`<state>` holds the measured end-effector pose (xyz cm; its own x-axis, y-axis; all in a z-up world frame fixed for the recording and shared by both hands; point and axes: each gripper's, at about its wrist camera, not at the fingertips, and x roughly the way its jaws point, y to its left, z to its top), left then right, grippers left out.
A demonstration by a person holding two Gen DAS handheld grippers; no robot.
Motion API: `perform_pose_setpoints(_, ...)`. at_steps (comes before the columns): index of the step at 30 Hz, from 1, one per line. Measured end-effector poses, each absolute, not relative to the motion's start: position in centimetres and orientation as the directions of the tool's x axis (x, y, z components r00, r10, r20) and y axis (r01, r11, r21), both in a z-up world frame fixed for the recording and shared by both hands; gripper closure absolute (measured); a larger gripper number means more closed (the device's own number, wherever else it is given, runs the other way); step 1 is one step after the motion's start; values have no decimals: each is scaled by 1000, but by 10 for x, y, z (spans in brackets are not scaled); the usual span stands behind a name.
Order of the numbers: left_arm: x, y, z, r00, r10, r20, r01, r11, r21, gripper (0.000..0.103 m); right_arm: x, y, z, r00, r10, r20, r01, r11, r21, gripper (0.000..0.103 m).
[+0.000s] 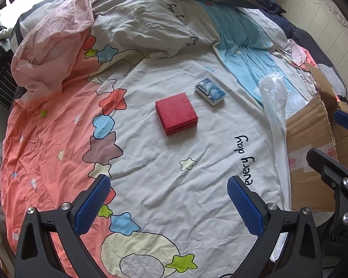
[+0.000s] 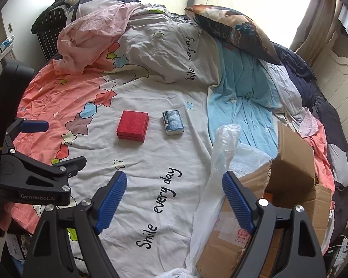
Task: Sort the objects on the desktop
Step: 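Move both tools back toward the red box and printed card box, then position the left tool around the red box while the right tool approaches the printed card box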
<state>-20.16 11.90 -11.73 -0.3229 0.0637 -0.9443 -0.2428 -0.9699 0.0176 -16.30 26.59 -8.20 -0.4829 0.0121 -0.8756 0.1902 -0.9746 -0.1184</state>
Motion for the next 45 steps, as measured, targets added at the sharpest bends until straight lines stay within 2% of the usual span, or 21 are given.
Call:
perform_pose_setpoints(8,-228,94,-151,-298,69,-952,-177,-984,-16,0,-200,249,-115,-438,-29,-898,212,-975,-71,20)
perform_pose_setpoints(18,-266,107,-189,-291,88,-953,-189,-981,-33,0,-258,250,-149,-442,-42,-896,153,-988,-29,20)
perform_pose_setpoints(25,-281,119,-216,-294,99,-951,-196,-980,-42,0,-286,257,-178,-412,-68,-909,177,-984,-7,20)
perform_pose_setpoints(41,-311,135,-260,-282,122,-952,-133,-987,-88,0,-325,261,-223,-417,1,-909,205,-974,-95,20)
perform_pose_setpoints(45,-318,137,-264,-293,123,-948,-96,-990,-98,0,-334,263,-236,-400,-31,-916,222,-973,-64,20)
